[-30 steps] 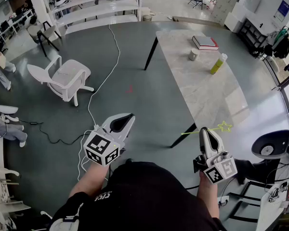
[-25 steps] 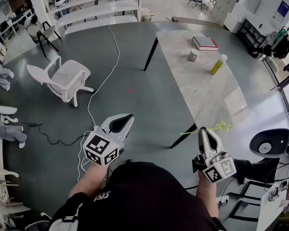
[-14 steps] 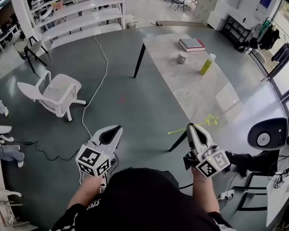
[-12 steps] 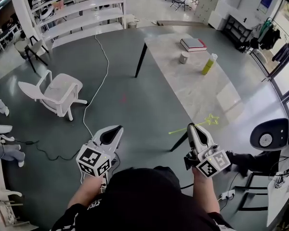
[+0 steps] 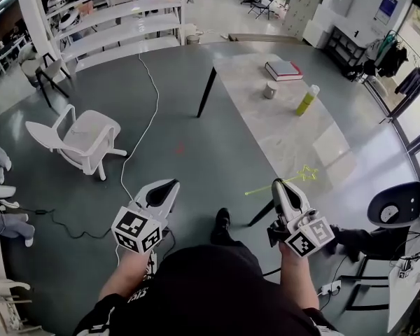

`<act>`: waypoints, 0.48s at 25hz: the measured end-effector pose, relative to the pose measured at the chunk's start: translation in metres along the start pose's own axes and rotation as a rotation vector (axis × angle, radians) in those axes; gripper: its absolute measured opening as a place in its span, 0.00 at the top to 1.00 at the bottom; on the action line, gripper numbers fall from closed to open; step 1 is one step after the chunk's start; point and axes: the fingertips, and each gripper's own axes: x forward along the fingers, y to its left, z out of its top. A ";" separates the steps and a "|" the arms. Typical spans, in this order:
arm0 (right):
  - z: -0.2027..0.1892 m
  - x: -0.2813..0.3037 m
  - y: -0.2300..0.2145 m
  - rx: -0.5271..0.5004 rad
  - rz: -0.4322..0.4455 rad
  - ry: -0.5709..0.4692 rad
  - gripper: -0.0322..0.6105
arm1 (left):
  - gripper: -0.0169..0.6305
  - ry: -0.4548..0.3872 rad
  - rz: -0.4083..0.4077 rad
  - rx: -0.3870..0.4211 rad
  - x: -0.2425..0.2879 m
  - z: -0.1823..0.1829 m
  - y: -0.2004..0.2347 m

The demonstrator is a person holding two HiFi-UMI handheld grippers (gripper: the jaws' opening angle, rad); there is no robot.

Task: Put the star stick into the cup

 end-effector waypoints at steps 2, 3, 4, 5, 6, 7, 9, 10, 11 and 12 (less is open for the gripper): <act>-0.001 0.011 -0.008 0.002 0.013 0.002 0.92 | 0.97 -0.001 0.000 0.003 0.012 0.002 0.004; -0.002 0.017 -0.012 0.005 0.021 0.005 0.92 | 0.97 0.000 0.000 0.007 0.018 0.004 0.006; -0.003 0.023 -0.016 0.008 0.028 0.008 0.92 | 0.97 0.002 -0.001 0.010 0.024 0.005 0.008; -0.005 0.029 -0.021 0.012 0.032 0.012 0.92 | 0.97 0.003 -0.002 0.012 0.031 0.007 0.010; -0.007 0.035 -0.027 0.015 0.034 0.016 0.92 | 0.97 0.006 -0.003 0.012 0.039 0.007 0.013; -0.009 0.041 -0.035 0.019 0.033 0.021 0.92 | 0.97 0.013 -0.003 0.011 0.048 0.006 0.015; -0.010 0.050 -0.053 0.030 0.030 0.026 0.92 | 0.97 0.032 -0.003 0.007 0.070 0.003 0.021; -0.010 0.054 -0.063 0.035 0.027 0.029 0.92 | 0.97 0.041 -0.003 0.004 0.082 0.002 0.024; -0.009 0.058 -0.074 0.038 0.024 0.032 0.92 | 0.97 0.046 -0.004 0.002 0.094 0.003 0.026; -0.007 0.061 -0.085 0.039 0.021 0.035 0.92 | 0.97 0.048 -0.005 0.002 0.106 0.005 0.027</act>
